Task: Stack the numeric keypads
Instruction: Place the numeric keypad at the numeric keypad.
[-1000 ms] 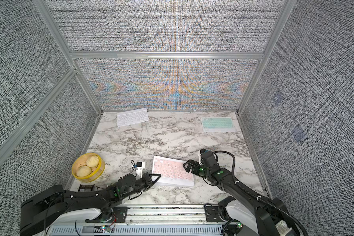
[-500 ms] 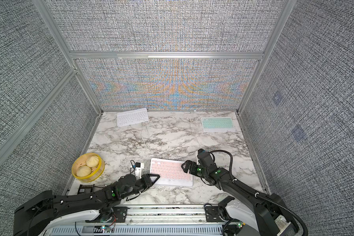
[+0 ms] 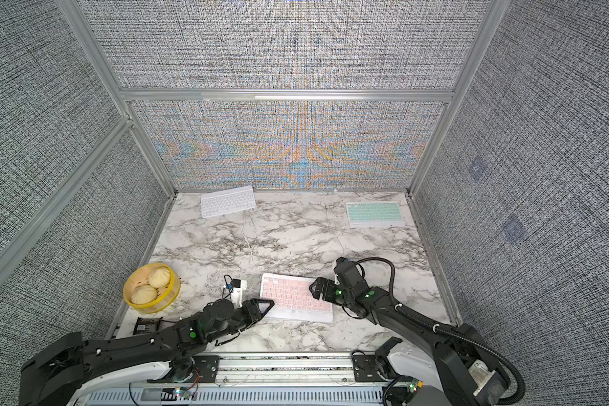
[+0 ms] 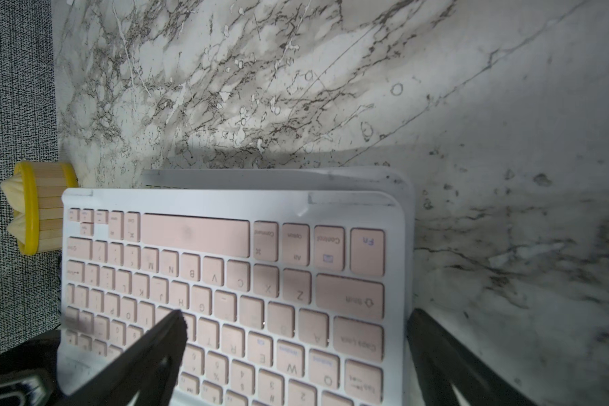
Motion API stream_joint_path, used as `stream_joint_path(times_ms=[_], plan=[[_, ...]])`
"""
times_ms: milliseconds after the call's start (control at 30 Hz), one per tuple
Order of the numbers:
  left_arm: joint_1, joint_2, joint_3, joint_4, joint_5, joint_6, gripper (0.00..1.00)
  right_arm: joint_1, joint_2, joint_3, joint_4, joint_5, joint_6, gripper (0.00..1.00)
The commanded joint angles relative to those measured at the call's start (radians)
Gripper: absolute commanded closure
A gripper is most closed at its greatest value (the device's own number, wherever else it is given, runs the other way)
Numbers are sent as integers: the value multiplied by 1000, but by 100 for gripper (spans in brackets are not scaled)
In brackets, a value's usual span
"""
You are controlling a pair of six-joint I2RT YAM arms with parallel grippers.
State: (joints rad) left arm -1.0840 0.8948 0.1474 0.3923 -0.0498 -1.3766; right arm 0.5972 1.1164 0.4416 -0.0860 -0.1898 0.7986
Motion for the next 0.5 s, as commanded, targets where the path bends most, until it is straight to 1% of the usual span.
stream_joint_path(times_ms=[0, 100, 167, 300, 467], plan=[[0, -66, 14, -139, -42, 26, 49, 10, -3, 13, -5, 25, 8, 2], [-1, -92, 6, -152, -54, 22, 46, 15, -15, 16, -22, 42, 7, 2], [-1, -82, 9, -154, -56, 23, 45, 17, -21, 18, -32, 50, 7, 2], [-1, -24, 20, -118, -60, 28, 41, 21, -17, 22, -35, 52, 7, 2], [-1, 42, 45, -90, -79, 53, 39, 29, 9, 29, -25, 49, 11, 2]])
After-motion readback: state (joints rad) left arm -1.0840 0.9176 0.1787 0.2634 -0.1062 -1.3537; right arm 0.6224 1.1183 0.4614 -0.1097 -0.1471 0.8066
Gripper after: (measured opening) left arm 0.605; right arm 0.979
